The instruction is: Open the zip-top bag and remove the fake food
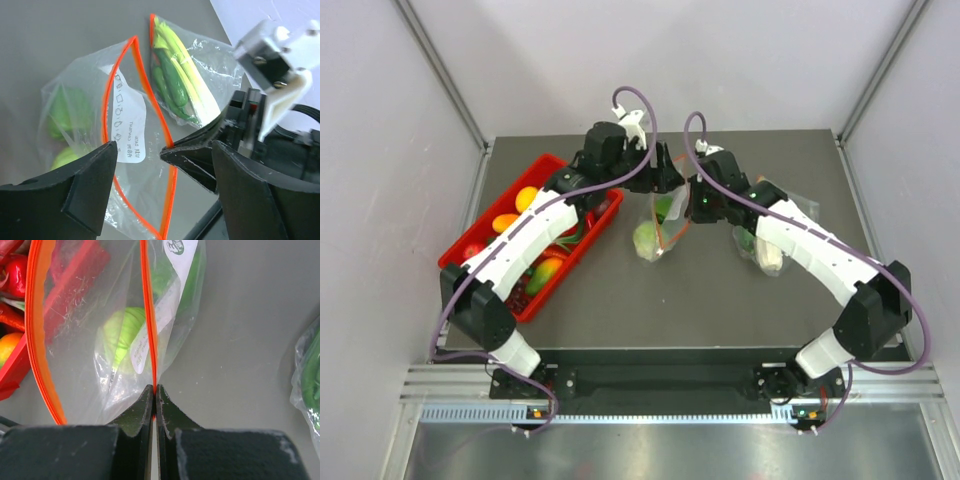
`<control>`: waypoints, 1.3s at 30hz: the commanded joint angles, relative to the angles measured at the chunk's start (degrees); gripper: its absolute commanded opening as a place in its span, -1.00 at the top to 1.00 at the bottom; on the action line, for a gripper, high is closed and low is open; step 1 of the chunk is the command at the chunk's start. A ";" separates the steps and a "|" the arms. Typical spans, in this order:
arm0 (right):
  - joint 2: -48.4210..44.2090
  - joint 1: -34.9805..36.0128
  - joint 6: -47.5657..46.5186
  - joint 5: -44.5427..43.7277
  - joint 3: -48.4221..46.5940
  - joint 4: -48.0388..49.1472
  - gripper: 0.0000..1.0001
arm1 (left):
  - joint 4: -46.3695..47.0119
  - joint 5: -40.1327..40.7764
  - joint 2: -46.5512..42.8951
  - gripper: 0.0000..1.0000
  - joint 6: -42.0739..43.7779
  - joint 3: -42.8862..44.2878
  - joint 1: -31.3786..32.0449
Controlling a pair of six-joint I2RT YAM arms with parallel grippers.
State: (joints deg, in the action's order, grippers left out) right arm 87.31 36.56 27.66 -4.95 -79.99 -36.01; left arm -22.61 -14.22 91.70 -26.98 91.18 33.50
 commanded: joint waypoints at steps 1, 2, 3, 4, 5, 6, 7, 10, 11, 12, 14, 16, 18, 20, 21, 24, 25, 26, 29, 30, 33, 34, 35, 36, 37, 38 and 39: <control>-3.46 1.06 0.99 -1.20 0.27 2.17 1.00 | 3.27 -1.42 -0.03 -0.60 -2.37 1.46 -0.19; -3.55 1.06 0.99 -1.20 0.36 2.17 1.00 | 4.06 -1.95 -0.29 -0.58 -2.55 0.24 -0.10; -3.63 1.15 1.08 -1.29 0.62 2.17 1.00 | 5.20 -1.87 -0.47 -0.56 -2.72 -0.38 -0.01; -3.72 1.06 1.08 -1.38 0.79 2.17 1.00 | 5.47 -1.87 -0.47 -0.53 -2.72 -0.65 0.08; -3.72 1.06 1.08 -1.29 0.88 2.17 1.00 | 5.73 -2.91 0.05 -0.48 -2.72 -0.82 -0.01; -3.55 1.24 0.99 -1.20 0.80 2.08 1.00 | 5.56 -3.79 0.58 -0.37 -2.81 -0.82 -0.01; -3.46 1.15 0.91 -1.11 0.71 2.17 1.00 | 5.73 -4.93 1.45 -0.33 -3.42 -0.82 -0.01; -3.28 1.15 0.99 -1.20 0.62 2.00 1.00 | 5.91 -4.94 2.60 -0.15 -2.82 -1.26 1.04; -3.28 1.15 0.91 -1.29 0.62 2.00 1.00 | 5.65 -4.86 3.21 -0.15 -2.73 -1.26 0.96; -3.37 1.15 0.90 -1.38 0.62 1.91 1.00 | 4.95 -4.16 3.92 -0.17 -2.72 -1.00 1.04; -3.46 1.15 0.90 -1.29 0.53 1.82 1.00 | 2.32 -4.15 6.12 -0.18 -2.11 0.31 1.05; -3.81 1.24 0.99 -1.38 0.80 1.65 1.00 | 0.65 -3.37 7.87 -0.25 -2.02 0.76 1.04; -4.34 1.24 0.91 -1.46 0.97 1.64 1.00 | -0.93 -1.26 8.84 -0.25 -1.67 1.28 1.05; -4.60 1.24 1.08 -1.64 1.06 1.30 1.00 | -3.13 3.13 9.55 -0.25 -0.79 1.72 0.96; -5.04 1.24 1.08 -1.73 1.06 1.12 1.00 | -3.40 4.36 9.64 -0.25 -0.62 1.64 0.96; -6.35 1.50 1.52 -2.34 1.41 1.12 1.00 | -4.55 7.53 9.90 -0.25 -0.09 1.20 0.96; -6.53 1.41 1.61 -2.43 1.41 1.03 1.00 | -4.55 7.97 9.81 -0.25 0.35 0.85 1.04; -6.71 1.41 1.61 -2.52 1.41 0.94 1.00 | -5.07 8.15 9.90 -0.24 0.44 0.76 1.05; -7.24 1.50 1.87 -2.61 0.89 0.42 1.00 | -6.65 9.72 10.52 -0.24 1.84 0.41 0.96; -7.50 1.59 1.96 -2.52 0.62 0.24 1.00 | -7.87 10.08 10.95 -0.25 3.15 0.41 0.96; -7.59 1.85 1.96 -2.61 -0.17 0.06 1.00 | -11.56 11.23 12.70 -0.37 6.75 1.19 1.13; -7.42 1.94 1.87 -2.61 -0.34 -0.11 1.00 | -12.97 11.49 13.32 -0.38 7.81 2.33 1.13; -7.33 2.03 1.78 -2.52 -0.61 -0.20 1.00 | -14.20 11.84 14.02 -0.38 8.78 2.95 1.39; -6.89 2.20 1.78 -2.35 -0.87 -0.11 1.00 | -15.43 13.06 14.99 -0.39 9.66 3.65 1.66; -6.63 2.29 1.70 -2.34 -1.05 -0.29 1.00 | -17.10 13.68 15.26 -0.39 11.50 4.61 2.62; -6.19 2.47 1.78 -2.26 -1.40 -0.38 1.00 | -17.64 18.48 15.35 -0.39 12.73 4.97 3.41; -5.92 2.64 1.78 -2.26 -1.49 -0.38 1.00 | -18.25 20.61 15.44 -0.40 14.83 5.41 4.20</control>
State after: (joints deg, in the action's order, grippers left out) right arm 82.00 37.93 29.15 -6.50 -78.43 -36.53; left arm -35.81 -1.30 106.56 -18.98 93.65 35.42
